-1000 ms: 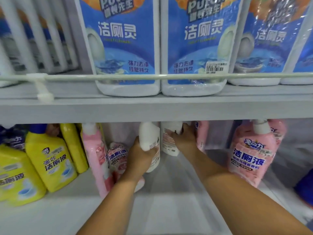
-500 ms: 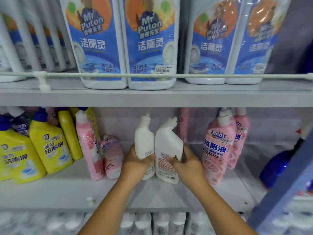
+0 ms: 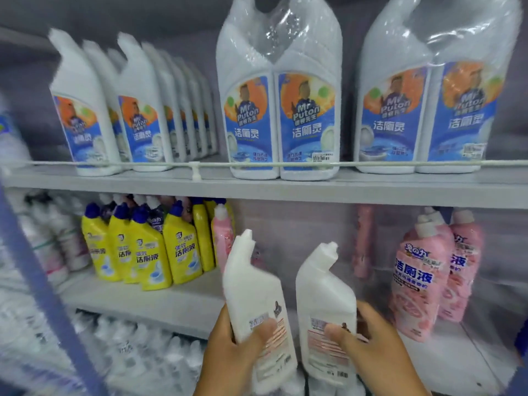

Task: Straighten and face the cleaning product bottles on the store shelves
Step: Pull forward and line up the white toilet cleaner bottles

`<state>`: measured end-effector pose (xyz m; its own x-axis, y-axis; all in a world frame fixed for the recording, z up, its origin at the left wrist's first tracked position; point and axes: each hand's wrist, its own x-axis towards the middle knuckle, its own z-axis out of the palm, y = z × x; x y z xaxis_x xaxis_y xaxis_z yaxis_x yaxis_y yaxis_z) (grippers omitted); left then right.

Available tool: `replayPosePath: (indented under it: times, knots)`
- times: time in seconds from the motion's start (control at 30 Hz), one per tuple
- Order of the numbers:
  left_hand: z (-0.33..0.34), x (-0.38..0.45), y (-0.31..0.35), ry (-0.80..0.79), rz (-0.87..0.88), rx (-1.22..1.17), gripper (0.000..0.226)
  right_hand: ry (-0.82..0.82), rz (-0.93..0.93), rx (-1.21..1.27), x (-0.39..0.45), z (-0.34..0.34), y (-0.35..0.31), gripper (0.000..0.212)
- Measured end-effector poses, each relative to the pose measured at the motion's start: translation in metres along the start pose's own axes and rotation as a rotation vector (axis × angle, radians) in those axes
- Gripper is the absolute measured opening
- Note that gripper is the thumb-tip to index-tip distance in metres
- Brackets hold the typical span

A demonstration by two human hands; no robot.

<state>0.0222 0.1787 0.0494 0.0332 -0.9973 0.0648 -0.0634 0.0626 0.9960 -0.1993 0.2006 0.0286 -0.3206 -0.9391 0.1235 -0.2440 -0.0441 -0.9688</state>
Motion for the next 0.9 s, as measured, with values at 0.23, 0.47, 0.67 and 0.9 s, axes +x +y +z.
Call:
replayPosePath:
  times: [0.23,0.47,0.67,0.9]
  knots:
    - [-0.074,-0.011,0.089,0.075,0.182,-0.132,0.053,-0.093,-0.106,0.177,-0.027,0.035,-0.092,0.048]
    - [-0.169,0.044,0.182,-0.014,0.433,-0.135,0.037,0.041,-0.302,0.209,-0.025,0.091,-0.209,0.057]
    - [-0.211,0.119,0.243,-0.160,0.648,-0.098,0.036,0.163,-0.617,0.245,-0.009,0.148,-0.285,0.069]
    - [-0.172,0.205,0.272,-0.348,0.531,-0.087,0.029,0.274,-0.631,0.148,0.010,0.162,-0.343,0.024]
